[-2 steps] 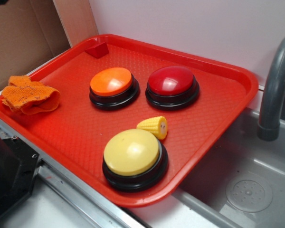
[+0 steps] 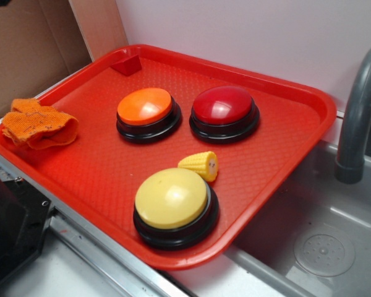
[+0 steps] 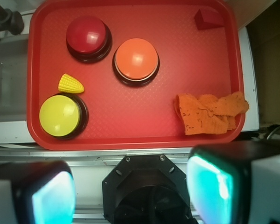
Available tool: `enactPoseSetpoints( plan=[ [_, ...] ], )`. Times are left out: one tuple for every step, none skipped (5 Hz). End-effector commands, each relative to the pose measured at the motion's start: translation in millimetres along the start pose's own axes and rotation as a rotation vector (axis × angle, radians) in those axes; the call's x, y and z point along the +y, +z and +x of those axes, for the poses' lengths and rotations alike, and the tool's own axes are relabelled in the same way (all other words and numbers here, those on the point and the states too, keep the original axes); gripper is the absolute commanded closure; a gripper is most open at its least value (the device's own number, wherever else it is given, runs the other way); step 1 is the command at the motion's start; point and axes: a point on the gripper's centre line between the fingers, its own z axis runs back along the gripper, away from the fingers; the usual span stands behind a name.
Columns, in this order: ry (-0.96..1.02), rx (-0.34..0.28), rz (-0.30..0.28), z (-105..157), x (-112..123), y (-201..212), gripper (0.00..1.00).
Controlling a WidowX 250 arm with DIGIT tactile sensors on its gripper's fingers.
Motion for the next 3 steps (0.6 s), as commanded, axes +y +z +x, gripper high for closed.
enactPoseSetpoints(
  plan=[
    [-0.14, 0.095, 0.15, 97.3, 21.9, -65.1, 0.0],
    [-0.1, 0.079, 0.242, 136.1, 25.6, -106.5, 0.0],
    [-0.084, 0.027, 0.213, 129.4, 22.9, -140.2, 0.0]
  ],
)
